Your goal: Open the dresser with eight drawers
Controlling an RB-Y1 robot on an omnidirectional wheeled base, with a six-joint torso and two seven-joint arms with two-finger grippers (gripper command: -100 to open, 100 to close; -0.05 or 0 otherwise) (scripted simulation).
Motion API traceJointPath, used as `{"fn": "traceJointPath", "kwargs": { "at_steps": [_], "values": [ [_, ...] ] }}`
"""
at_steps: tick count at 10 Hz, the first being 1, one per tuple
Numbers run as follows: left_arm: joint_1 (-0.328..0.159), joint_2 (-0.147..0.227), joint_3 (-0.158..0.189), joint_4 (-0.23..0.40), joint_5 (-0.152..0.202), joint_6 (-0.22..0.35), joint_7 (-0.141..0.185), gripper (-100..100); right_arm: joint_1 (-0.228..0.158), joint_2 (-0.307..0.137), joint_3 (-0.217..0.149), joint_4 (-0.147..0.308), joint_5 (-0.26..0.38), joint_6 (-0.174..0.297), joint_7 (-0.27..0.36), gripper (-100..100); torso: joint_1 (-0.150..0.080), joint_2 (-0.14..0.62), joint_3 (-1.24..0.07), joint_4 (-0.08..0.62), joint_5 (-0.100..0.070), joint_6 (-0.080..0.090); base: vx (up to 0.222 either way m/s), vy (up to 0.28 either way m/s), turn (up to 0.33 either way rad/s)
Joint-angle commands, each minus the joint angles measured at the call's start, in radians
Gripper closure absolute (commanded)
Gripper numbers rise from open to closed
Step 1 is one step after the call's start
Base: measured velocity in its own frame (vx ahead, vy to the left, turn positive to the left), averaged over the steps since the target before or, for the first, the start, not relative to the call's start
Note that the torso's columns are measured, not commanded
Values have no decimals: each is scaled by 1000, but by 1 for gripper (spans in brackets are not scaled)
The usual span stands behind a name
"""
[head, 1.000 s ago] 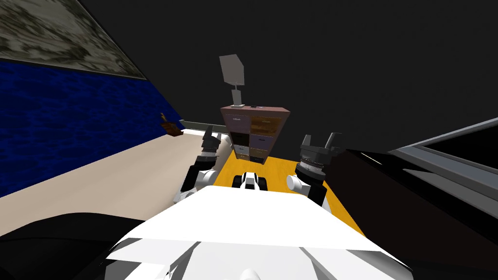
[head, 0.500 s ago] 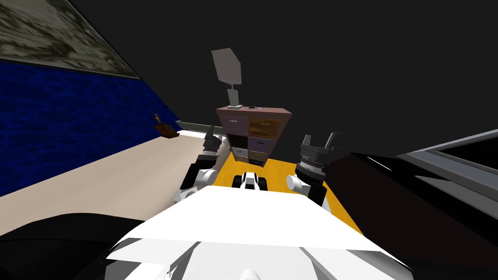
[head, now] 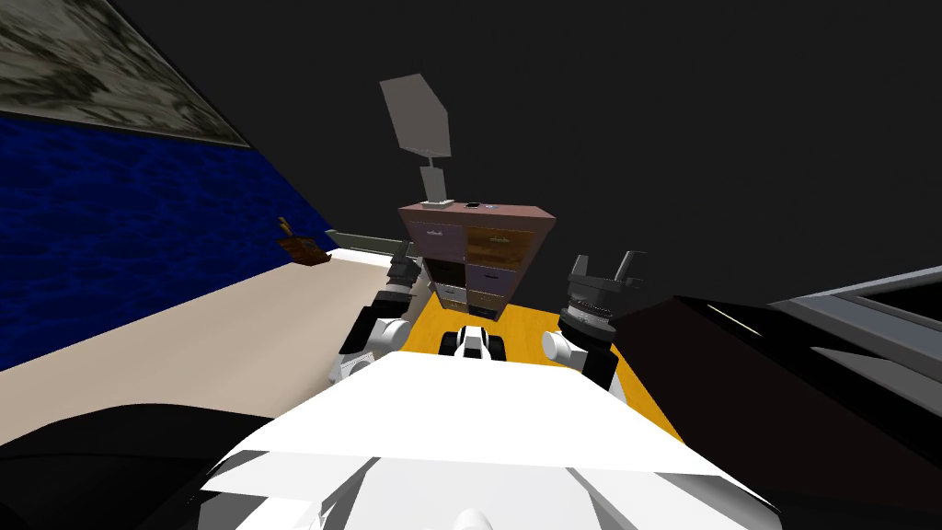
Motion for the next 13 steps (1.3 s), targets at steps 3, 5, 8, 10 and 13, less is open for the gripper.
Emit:
{"fn": "traceJointPath", "kwargs": {
  "at_steps": [3,5,8,10,13],
  "values": [
    [-7,-2,4,-13,25,101,10,-100,0,0,0,0,0,0,0,0,-1,1,1,0,0,0,126,-53,7],
    [-11,-6,6,-20,36,143,14,-100,0,0,0,0,0,0,0,0,0,1,1,0,0,0,126,-41,7],
    [-16,-18,9,-34,49,196,20,-100,0,0,0,0,0,0,0,0,-1,0,0,0,0,0,124,-50,7],
    [-17,-22,9,-40,52,204,21,-100,0,0,0,0,0,0,0,0,0,2,1,1,0,0,78,-34,5],
    [4,-25,15,-106,58,253,22,-100,0,0,0,0,0,0,0,0,1,-1,0,0,0,0,89,1,-14]
  ]
}}
